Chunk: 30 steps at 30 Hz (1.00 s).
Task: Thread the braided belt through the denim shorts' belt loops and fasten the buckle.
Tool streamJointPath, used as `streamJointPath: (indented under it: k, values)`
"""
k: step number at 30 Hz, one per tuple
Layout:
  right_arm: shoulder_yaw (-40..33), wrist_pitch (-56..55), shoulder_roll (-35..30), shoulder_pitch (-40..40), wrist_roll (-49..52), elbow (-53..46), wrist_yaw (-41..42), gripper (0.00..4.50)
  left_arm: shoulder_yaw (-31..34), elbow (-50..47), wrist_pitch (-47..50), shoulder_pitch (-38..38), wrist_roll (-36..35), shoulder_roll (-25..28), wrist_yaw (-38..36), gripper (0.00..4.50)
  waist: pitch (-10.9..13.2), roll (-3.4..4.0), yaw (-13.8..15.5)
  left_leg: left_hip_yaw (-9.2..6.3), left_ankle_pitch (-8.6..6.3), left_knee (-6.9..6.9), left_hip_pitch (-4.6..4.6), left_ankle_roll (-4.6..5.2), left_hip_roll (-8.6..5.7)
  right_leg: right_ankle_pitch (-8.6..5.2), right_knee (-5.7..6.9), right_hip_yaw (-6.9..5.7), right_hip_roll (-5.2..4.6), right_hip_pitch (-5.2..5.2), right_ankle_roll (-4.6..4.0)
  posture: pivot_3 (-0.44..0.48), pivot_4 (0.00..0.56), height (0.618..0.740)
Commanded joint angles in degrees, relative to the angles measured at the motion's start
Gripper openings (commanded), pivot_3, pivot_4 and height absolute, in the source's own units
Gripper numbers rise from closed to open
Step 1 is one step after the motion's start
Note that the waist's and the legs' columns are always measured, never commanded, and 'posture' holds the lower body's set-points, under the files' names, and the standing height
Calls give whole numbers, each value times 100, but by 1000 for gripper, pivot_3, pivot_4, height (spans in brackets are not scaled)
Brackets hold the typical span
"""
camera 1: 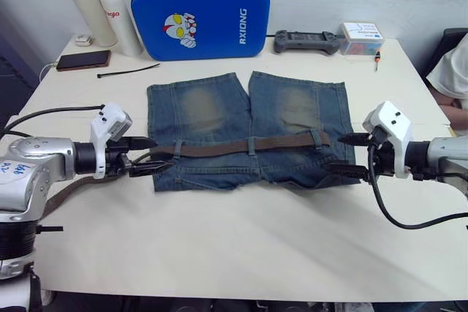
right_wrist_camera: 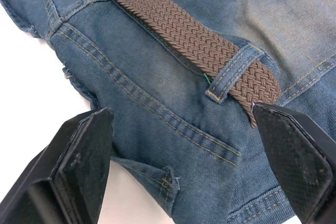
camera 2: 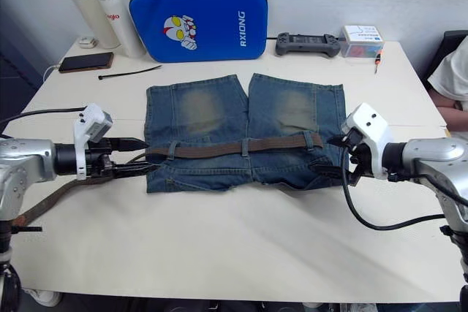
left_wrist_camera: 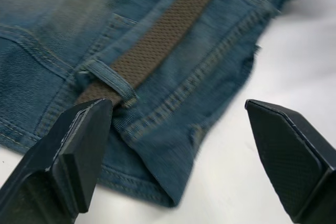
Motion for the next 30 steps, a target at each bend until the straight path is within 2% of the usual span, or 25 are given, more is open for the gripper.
streamJointPath:
  k: [1,4,9,14,19,24,25,26,28,30]
  values:
    - [6,-566,83,-345,-388,527,-43,4500,-62,348,-92,-346,191,-194,453,4449,0,0,-7,2,0,1,1,-1,0,0,2,1,0,0,0,0,150,740]
    - [144,-852,304,-831,-785,1445,-313,4500,-168,885,55,-822,241,-467,723,4449,0,0,-21,12,2,7,8,-3,0,1,15,9,4,1,1,0,150,740]
    - [291,-826,654,-1532,-883,2721,-10,4500,-393,1766,387,-1527,343,-710,963,4449,0,-1,-32,21,22,-2,2,-38,1,1,22,14,8,-14,1,0,150,740]
    - [472,-464,1142,-2102,-771,3679,454,4500,-604,2605,810,-2006,267,-792,735,4449,0,-1,-43,40,24,-5,-8,-42,3,1,39,27,11,-34,2,0,150,740]
    - [371,-18,1654,-2731,-727,4816,582,4500,-1014,3416,895,-2426,469,-856,526,4449,0,-1,-34,65,27,5,-28,-47,2,2,76,52,12,-74,3,0,150,740]
    - [525,385,1841,-2921,-748,5210,961,4500,-1393,3487,1434,-2588,283,-837,-28,4449,0,-1,-36,64,29,30,-79,-49,3,2,93,49,12,-117,4,0,150,740]
    - [556,412,1860,-2906,-771,5215,1029,4236,-1477,3467,1486,-2578,290,-816,-112,4486,0,-1,-38,64,28,32,-79,-49,3,2,94,49,12,-117,4,0,150,740]
    - [578,426,1865,-2876,-782,5178,1098,3940,-1546,3441,1506,-2562,305,-796,-184,4218,0,0,-45,64,28,32,-79,-49,3,2,94,50,12,-117,4,0,150,740]
    - [537,484,1863,-2839,-734,5060,1202,3134,-1606,3397,1503,-2546,314,-771,-281,3593,0,0,-54,65,29,33,-78,-50,3,2,97,52,12,-119,4,0,150,740]
    - [473,533,1857,-2822,-681,4958,1260,2120,-1625,3371,1473,-2541,324,-758,-331,2692,0,0,-53,64,29,34,-77,-50,3,2,99,52,12,-119,4,0,150,740]
